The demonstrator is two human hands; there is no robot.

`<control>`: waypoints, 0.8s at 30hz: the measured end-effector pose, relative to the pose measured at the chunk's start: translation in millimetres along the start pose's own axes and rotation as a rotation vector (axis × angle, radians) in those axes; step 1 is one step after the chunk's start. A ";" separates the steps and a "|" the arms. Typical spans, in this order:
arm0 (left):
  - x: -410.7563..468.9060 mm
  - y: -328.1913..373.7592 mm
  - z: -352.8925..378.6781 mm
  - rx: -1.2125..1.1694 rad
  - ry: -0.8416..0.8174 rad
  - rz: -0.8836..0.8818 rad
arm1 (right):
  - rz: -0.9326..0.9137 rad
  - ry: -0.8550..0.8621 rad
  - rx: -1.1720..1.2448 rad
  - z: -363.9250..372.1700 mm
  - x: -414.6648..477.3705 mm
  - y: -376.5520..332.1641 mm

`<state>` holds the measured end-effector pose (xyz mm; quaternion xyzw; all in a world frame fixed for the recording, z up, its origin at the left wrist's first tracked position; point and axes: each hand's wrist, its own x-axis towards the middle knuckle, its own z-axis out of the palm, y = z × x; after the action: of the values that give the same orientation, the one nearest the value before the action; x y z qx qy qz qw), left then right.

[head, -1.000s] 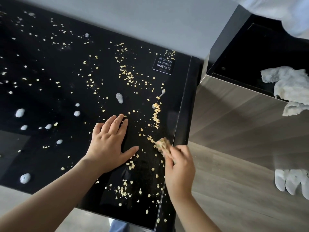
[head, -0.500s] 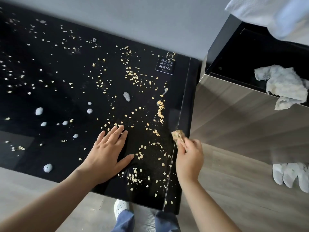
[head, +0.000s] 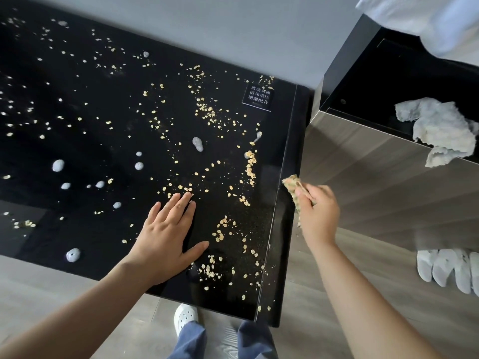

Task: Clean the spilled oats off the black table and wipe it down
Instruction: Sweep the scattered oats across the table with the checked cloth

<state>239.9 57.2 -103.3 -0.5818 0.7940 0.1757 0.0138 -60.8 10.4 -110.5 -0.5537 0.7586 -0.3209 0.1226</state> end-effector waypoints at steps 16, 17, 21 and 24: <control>0.2 0.3 -1.3 -0.013 0.020 0.023 | -0.054 -0.254 0.107 2.1 -89.5 -41.5; 0.4 0.6 -1.8 -0.012 0.018 0.021 | -0.043 -0.211 0.139 -3.7 -85.0 -44.6; 0.4 1.4 -1.1 0.006 0.020 0.012 | 0.035 -0.036 0.066 -19.3 -64.8 -33.1; -0.3 0.2 0.0 0.020 0.020 0.017 | 0.085 -0.052 -0.007 -9.0 -76.7 -20.5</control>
<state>239.7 57.5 -103.2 -0.5765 0.8008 0.1619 0.0102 -22.7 80.3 -103.9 -0.5294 0.7791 -0.2984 0.1538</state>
